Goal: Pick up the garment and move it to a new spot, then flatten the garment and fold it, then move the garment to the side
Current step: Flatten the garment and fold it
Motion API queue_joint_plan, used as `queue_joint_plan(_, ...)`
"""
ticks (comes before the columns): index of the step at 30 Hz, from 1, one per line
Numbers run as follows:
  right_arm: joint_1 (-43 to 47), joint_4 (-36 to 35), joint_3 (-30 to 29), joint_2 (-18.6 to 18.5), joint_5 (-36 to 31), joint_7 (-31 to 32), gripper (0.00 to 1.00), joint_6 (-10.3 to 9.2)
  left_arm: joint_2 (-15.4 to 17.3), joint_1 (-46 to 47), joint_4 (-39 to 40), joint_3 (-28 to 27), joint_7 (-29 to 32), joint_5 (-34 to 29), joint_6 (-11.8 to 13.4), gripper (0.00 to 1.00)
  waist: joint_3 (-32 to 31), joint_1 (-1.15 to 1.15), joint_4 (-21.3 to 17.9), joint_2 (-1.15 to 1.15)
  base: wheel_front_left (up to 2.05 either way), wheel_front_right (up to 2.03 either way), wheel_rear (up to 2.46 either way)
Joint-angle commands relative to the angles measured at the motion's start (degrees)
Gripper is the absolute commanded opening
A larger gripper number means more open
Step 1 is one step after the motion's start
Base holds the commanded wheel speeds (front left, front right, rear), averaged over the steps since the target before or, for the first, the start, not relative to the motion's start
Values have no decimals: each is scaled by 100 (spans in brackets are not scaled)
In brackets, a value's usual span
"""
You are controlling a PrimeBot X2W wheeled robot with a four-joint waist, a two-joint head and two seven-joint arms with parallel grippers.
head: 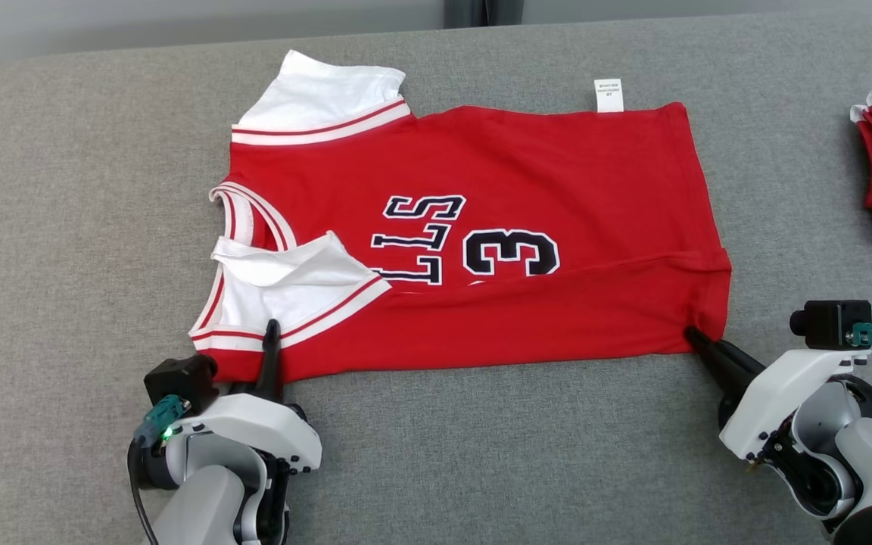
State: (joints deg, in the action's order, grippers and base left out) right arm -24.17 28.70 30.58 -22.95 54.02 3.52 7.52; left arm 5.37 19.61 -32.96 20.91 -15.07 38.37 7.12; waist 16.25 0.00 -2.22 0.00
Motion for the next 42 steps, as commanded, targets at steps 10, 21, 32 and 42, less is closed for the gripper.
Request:
queue_joint_plan(10,-58,144,136,-199,-516,54,0,-3,7,-292,66,-255,-8,-725,-4,0,-188,0,-21,0,0,0,0)
queue_joint_plan(21,176,-22,144,-383,-444,413,0,-4,-74,-628,267,-419,-9,-946,-118,0,-443,0,-42,0,0,0,0)
queue_joint_plan(32,791,-680,-9,-818,240,1468,0,-4,-108,-1333,753,-473,-5,-1080,-248,0,-709,0,13,0,0,0,0)
queue_joint_plan(42,1581,-1436,-511,-1115,512,2486,0,-3,-26,-2021,1271,-316,219,-955,-257,0,-722,0,5,0,0,0,0)
